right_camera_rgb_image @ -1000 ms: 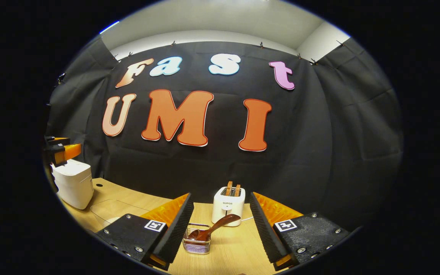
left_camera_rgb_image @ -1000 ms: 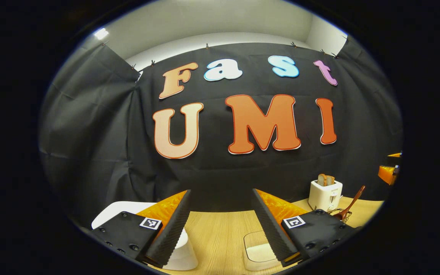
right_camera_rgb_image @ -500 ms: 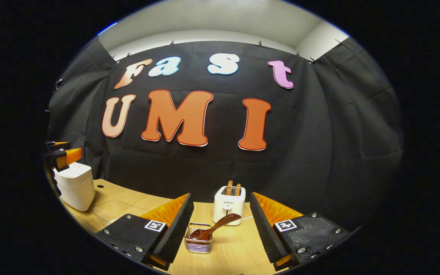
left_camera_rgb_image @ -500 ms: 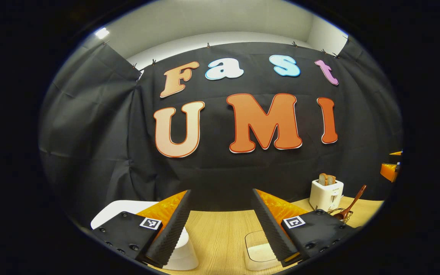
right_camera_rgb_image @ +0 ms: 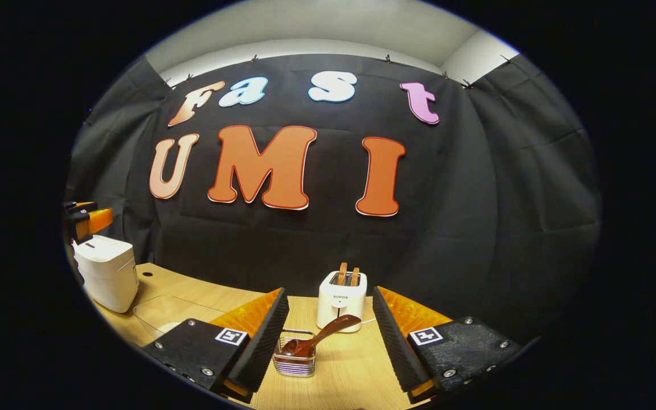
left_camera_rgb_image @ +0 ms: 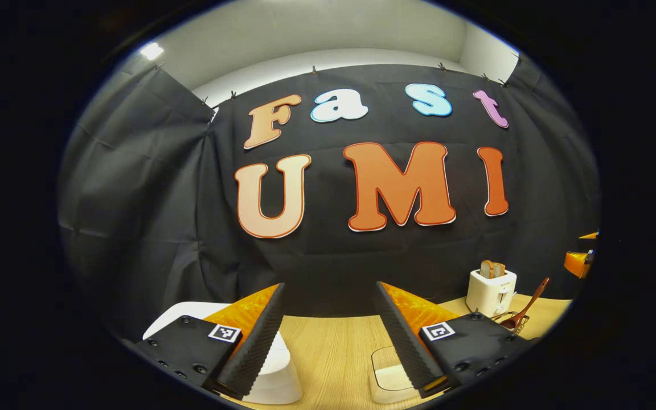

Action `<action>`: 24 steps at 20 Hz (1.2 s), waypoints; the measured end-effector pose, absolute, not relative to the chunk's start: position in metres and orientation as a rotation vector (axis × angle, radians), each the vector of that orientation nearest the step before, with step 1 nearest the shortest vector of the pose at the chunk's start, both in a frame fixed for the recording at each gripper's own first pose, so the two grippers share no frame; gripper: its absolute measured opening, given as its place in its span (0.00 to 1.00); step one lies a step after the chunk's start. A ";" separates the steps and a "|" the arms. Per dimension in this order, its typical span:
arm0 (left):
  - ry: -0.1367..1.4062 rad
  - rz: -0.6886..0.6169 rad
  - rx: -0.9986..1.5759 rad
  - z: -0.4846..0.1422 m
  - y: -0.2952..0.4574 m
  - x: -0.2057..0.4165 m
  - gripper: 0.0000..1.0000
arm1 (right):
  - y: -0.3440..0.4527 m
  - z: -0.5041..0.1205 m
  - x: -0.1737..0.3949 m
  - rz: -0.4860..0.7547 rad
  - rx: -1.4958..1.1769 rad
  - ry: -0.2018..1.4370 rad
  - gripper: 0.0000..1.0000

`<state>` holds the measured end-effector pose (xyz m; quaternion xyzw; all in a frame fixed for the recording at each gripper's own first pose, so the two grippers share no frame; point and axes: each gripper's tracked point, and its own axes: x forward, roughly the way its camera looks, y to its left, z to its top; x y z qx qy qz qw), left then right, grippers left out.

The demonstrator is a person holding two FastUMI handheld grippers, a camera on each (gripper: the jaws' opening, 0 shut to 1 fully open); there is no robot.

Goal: Close the left gripper, press the button to open the rice cooker; take a wooden spoon from the chopstick holder with the right hand, scoop a spoonful of rice and pour it into the rice cooker, then put the wooden spoon back into the chopstick holder.

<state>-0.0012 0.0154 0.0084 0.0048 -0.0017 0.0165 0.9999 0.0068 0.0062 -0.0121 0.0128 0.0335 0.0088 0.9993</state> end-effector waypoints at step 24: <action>0.337 0.274 -0.054 -0.005 0.166 0.016 0.04 | -0.006 -0.019 0.009 0.018 0.059 0.103 0.88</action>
